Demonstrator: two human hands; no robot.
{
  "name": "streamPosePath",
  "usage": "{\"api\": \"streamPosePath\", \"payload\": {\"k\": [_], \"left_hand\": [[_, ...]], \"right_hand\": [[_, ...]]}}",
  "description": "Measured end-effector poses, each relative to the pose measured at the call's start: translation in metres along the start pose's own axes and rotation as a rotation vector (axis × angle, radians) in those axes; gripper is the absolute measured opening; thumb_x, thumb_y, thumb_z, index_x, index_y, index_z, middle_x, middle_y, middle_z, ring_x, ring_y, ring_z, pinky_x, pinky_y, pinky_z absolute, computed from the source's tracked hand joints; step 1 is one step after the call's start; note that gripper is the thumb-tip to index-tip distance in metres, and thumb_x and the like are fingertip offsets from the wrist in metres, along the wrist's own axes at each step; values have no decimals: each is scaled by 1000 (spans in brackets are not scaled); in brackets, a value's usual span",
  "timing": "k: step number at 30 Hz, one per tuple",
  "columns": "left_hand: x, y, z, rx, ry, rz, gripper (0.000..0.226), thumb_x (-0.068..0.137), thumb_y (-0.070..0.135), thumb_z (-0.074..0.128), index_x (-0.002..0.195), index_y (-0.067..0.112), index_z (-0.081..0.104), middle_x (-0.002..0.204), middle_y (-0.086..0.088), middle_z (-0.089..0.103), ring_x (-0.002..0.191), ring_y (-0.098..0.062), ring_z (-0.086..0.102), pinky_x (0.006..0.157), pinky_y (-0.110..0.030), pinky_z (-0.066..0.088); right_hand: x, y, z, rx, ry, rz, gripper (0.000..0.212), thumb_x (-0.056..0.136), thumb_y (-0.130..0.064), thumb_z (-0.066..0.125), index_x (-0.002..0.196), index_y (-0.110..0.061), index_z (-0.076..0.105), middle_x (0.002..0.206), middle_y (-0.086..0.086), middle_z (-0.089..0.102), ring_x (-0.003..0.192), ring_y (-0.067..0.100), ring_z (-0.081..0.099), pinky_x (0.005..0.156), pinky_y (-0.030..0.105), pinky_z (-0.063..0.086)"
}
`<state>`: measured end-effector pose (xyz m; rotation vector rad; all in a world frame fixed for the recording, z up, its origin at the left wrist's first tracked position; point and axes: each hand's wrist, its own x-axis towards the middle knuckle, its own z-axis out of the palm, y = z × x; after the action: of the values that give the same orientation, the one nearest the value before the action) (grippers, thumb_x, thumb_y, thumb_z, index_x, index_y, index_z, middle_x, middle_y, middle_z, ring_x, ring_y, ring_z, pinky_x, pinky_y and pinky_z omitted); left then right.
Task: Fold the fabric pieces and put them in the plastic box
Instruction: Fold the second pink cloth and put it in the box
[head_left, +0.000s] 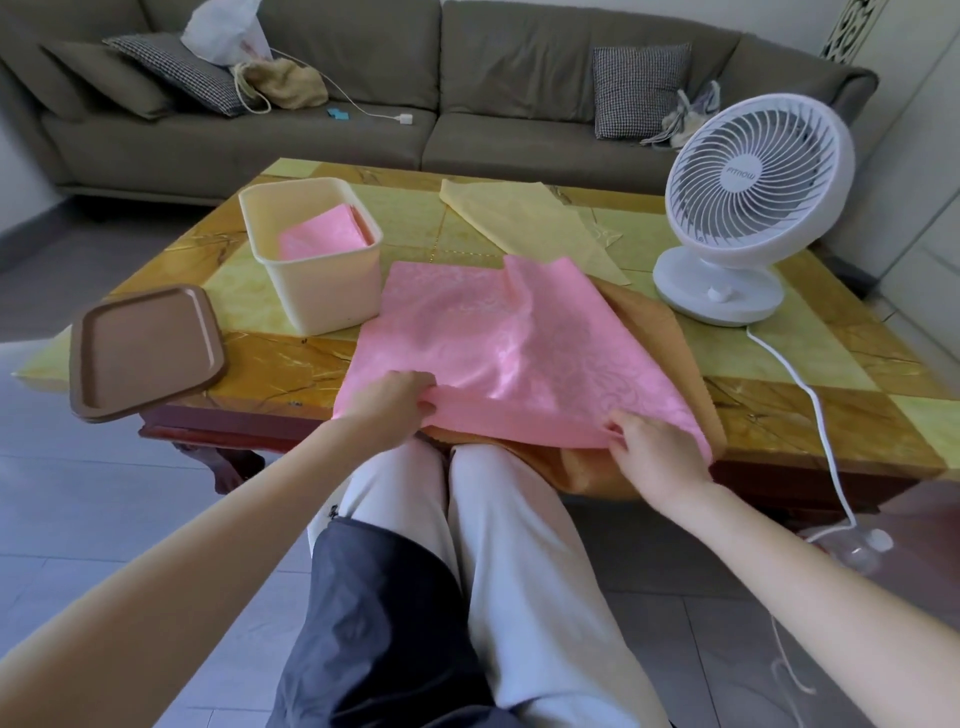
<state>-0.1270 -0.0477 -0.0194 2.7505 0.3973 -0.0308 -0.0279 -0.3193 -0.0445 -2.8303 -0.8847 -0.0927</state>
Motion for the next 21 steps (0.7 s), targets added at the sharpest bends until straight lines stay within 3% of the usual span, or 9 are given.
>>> {"api": "streamPosePath", "payload": {"k": [4, 9, 14, 18, 21], "left_hand": [[-3, -11, 1, 44, 44, -83, 22, 92, 8, 42, 108, 9, 57, 111, -14, 59, 99, -31, 54, 69, -30, 37], [-13, -9, 10, 96, -79, -98, 13, 88, 6, 40, 83, 15, 48, 94, -10, 57, 83, -27, 48, 66, -29, 36], [-17, 1, 17, 71, -286, -164, 25, 86, 7, 41, 62, 13, 47, 67, -2, 48, 73, -25, 49, 62, -26, 37], [-5, 9, 8, 67, -454, -203, 14, 94, 18, 46, 81, 20, 53, 69, 6, 48, 58, -9, 48, 52, -18, 40], [9, 7, -9, 114, -363, -111, 19, 92, 12, 42, 90, 14, 61, 81, -5, 63, 62, -15, 55, 58, -24, 47]], "right_hand": [[2, 13, -15, -35, 71, 64, 18, 98, -21, 45, 107, -15, 60, 98, 1, 66, 84, 24, 61, 64, 34, 47], [-9, 27, -23, -61, 170, 117, 16, 100, -14, 36, 102, -10, 51, 71, 2, 54, 60, 26, 49, 49, 31, 31], [-27, 40, -15, -176, 10, 164, 20, 97, -10, 39, 112, -13, 52, 81, 7, 62, 68, 29, 54, 53, 30, 32], [-19, 50, -25, -183, -3, 170, 24, 100, -25, 36, 113, -14, 52, 91, 10, 67, 83, 31, 63, 61, 33, 41], [6, 55, -42, -201, 51, 177, 26, 100, -33, 36, 109, -16, 55, 95, 12, 68, 87, 32, 64, 67, 34, 42]]}}
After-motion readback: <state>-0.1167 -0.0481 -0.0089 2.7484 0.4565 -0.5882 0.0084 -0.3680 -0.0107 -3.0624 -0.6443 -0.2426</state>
